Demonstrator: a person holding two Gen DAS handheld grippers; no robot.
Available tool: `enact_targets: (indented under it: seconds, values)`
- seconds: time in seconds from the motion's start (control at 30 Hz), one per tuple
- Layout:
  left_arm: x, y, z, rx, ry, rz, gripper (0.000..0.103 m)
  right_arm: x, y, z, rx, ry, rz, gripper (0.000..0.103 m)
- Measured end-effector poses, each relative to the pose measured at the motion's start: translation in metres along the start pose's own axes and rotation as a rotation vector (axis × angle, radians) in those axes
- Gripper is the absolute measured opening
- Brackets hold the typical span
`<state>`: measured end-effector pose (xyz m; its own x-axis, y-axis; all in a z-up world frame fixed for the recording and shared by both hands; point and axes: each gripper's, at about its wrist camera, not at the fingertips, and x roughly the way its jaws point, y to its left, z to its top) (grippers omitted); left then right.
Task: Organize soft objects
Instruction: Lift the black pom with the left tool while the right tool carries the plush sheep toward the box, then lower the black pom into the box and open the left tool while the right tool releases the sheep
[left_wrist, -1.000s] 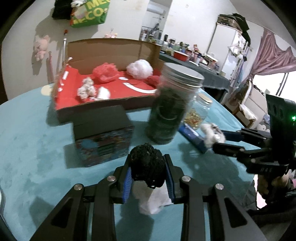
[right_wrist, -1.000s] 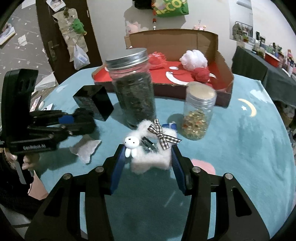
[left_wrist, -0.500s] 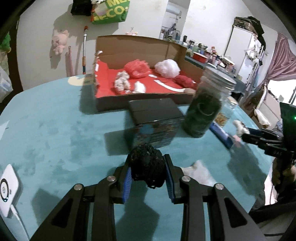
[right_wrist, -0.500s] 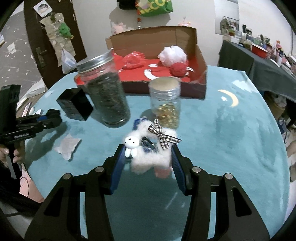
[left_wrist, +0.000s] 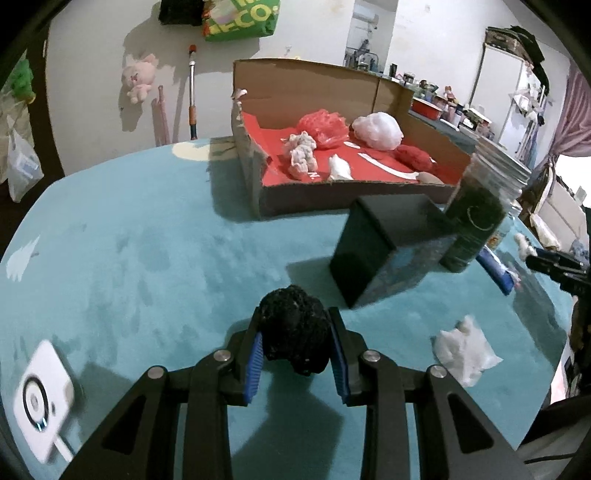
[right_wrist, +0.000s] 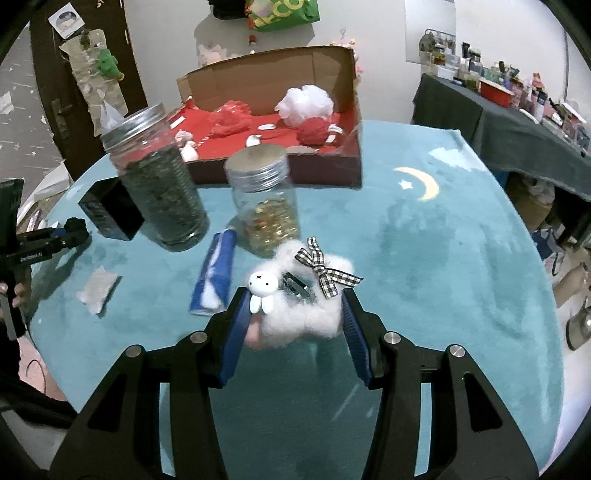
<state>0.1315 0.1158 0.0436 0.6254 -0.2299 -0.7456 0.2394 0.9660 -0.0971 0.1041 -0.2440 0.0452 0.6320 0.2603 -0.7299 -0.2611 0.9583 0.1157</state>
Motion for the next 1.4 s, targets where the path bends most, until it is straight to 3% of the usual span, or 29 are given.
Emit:
enact_targets:
  seconds: [0.5, 0.93, 1.2, 1.4]
  values:
    - [0.023, 0.003, 0.036, 0.138, 0.023, -0.021, 0.033, 0.016, -0.020, 0.035, -0.165, -0.014, -0.117, 0.047]
    - [0.022, -0.002, 0.074, 0.229, 0.013, -0.018, 0.033, 0.027, -0.011, 0.072, -0.352, -0.042, -0.173, 0.047]
    - [0.020, -0.016, 0.109, 0.259, -0.003, -0.065, 0.033, 0.028, -0.003, 0.104, -0.414, -0.060, -0.133, 0.047]
    - [0.034, -0.047, 0.143, 0.296, 0.018, -0.130, 0.033, 0.037, 0.009, 0.135, -0.435, -0.064, -0.062, 0.047]
